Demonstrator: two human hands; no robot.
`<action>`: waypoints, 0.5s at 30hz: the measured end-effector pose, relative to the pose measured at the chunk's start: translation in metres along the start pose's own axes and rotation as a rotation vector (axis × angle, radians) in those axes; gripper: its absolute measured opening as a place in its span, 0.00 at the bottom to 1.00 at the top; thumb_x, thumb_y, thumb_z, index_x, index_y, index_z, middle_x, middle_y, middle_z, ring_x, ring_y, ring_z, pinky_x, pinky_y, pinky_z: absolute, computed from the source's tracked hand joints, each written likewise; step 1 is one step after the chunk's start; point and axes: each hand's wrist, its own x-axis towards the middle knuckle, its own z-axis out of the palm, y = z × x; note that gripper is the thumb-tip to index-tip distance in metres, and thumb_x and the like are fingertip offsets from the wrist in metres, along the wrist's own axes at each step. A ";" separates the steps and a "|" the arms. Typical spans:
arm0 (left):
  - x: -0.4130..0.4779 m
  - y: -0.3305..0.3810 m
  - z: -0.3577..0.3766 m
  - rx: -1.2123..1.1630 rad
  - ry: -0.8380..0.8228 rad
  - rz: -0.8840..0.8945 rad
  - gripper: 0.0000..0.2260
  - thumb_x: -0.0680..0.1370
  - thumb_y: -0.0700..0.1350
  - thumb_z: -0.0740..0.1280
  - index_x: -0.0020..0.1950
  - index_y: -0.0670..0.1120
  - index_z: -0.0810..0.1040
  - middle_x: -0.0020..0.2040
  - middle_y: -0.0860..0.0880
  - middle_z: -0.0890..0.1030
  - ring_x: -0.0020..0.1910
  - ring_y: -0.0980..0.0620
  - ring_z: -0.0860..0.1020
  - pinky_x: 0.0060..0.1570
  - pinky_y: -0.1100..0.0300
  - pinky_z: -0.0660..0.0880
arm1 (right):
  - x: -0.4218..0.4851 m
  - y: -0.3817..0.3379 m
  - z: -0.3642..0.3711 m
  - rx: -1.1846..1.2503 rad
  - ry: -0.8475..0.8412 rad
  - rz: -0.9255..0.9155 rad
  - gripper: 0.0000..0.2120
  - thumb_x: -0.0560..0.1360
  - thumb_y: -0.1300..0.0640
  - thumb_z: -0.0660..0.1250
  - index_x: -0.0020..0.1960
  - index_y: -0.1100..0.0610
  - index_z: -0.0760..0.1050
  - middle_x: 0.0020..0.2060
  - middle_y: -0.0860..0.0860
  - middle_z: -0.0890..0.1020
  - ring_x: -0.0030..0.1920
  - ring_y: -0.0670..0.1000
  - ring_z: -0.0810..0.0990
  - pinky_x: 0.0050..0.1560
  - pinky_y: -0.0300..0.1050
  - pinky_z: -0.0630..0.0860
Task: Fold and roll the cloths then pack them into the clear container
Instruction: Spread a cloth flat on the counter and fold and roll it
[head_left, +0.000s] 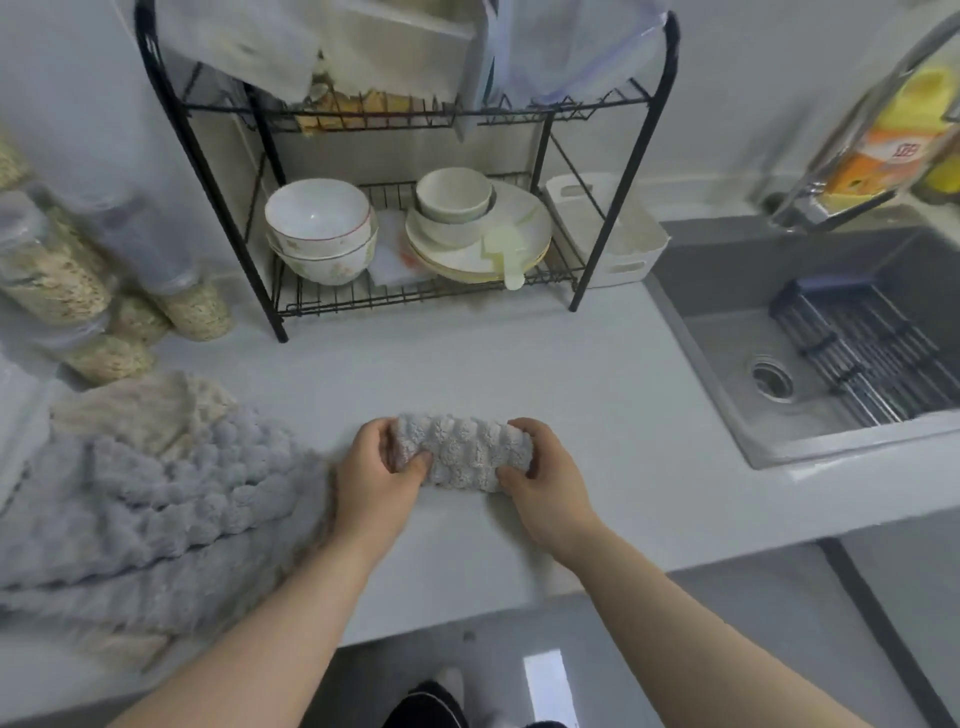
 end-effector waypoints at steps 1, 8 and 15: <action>0.001 0.005 -0.001 -0.004 -0.017 -0.036 0.16 0.73 0.34 0.72 0.48 0.54 0.73 0.45 0.55 0.80 0.43 0.62 0.78 0.45 0.67 0.73 | 0.000 -0.004 0.001 0.021 0.002 0.054 0.20 0.73 0.66 0.65 0.57 0.44 0.70 0.48 0.40 0.78 0.49 0.43 0.77 0.46 0.31 0.71; 0.011 0.037 -0.016 -0.024 -0.183 -0.260 0.06 0.69 0.47 0.74 0.44 0.49 0.80 0.43 0.50 0.85 0.49 0.45 0.82 0.52 0.46 0.77 | -0.009 -0.048 -0.019 0.327 0.033 0.306 0.17 0.74 0.71 0.63 0.55 0.51 0.75 0.50 0.55 0.81 0.43 0.50 0.81 0.42 0.39 0.80; -0.007 0.109 0.021 -0.246 -0.381 -0.218 0.04 0.76 0.38 0.70 0.50 0.43 0.80 0.50 0.42 0.84 0.52 0.40 0.82 0.55 0.43 0.78 | -0.052 -0.080 -0.107 0.467 0.200 0.255 0.19 0.74 0.68 0.67 0.59 0.49 0.76 0.54 0.58 0.81 0.48 0.57 0.82 0.49 0.50 0.82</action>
